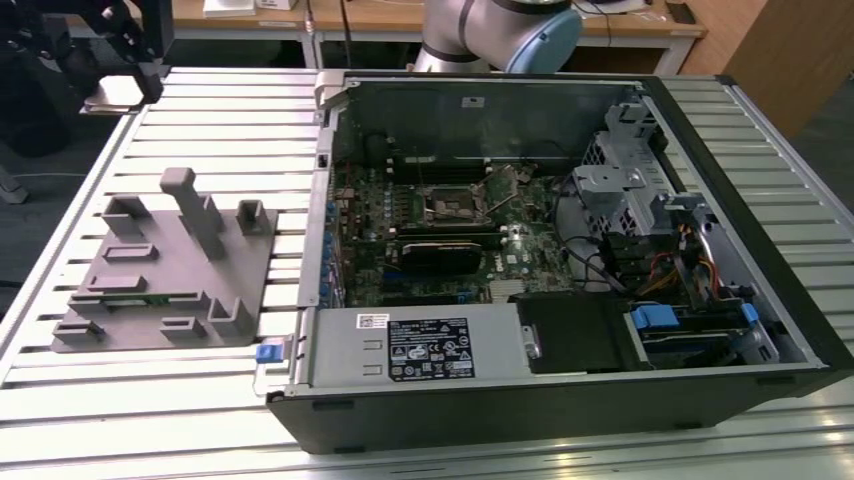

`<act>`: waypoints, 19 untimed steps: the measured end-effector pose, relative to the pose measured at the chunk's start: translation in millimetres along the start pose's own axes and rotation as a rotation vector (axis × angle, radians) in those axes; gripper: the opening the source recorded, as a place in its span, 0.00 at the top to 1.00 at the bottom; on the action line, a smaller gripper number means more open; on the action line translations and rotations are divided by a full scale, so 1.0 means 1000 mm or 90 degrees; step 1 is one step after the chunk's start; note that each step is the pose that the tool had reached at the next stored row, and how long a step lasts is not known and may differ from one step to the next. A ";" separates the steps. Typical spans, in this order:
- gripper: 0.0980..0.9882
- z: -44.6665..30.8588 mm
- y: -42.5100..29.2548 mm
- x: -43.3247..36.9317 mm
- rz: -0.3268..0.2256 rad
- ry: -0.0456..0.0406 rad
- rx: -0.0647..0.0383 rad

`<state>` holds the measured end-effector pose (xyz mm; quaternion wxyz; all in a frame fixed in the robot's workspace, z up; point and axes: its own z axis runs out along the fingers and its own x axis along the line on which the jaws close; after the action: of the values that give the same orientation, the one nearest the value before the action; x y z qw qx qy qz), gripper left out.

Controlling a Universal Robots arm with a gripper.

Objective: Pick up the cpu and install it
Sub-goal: 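Pick up the cpu and move it towards the insertion slot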

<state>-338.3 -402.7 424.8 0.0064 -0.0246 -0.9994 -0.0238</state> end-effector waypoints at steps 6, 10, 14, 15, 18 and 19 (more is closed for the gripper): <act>0.50 0.0000 0.0003 -0.0054 0.000 0.0000 0.000; 0.50 0.0000 0.0004 -0.0090 0.000 0.0000 0.000; 0.50 0.0000 0.0006 -0.0126 0.000 0.0000 0.000; 0.50 0.0000 0.0007 -0.0135 0.000 0.0000 0.000; 0.50 0.0001 0.0008 -0.0163 0.000 0.0000 0.000; 0.50 0.0001 0.0008 -0.0174 0.000 0.0000 0.000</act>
<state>-320.9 -402.7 424.5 0.0064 -0.0246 -0.9994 -0.0238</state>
